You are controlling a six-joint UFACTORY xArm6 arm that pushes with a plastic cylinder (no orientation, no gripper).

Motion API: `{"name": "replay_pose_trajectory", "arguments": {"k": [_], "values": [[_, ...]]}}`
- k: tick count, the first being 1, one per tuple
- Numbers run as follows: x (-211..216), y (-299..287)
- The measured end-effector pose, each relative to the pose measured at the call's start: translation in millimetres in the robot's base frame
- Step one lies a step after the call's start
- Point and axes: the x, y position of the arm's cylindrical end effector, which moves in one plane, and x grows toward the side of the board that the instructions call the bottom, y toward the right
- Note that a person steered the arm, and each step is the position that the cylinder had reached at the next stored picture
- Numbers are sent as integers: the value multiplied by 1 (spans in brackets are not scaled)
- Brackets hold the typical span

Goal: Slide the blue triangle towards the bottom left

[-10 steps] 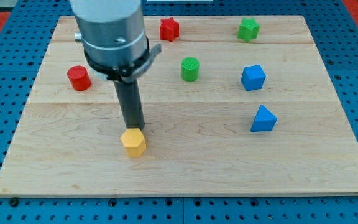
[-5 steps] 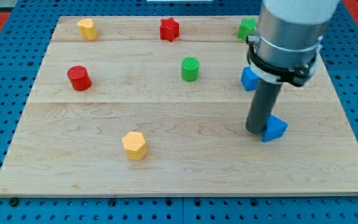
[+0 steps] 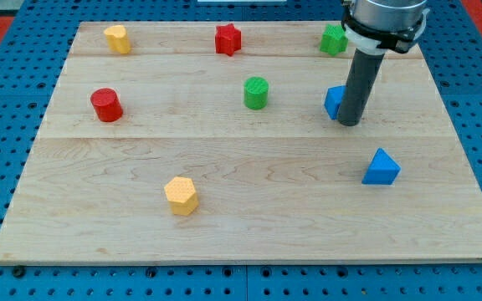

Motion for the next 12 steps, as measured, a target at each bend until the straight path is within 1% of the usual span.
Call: {"name": "replay_pose_trajectory", "arguments": {"k": [1, 2, 3, 4, 5, 6, 7, 8, 9, 10, 11, 12], "values": [[-26, 8], [-27, 9], [-47, -20], [3, -11], [81, 18], [101, 91], [128, 115], [148, 90], [82, 24], [80, -11], [82, 23], [93, 109]]}}
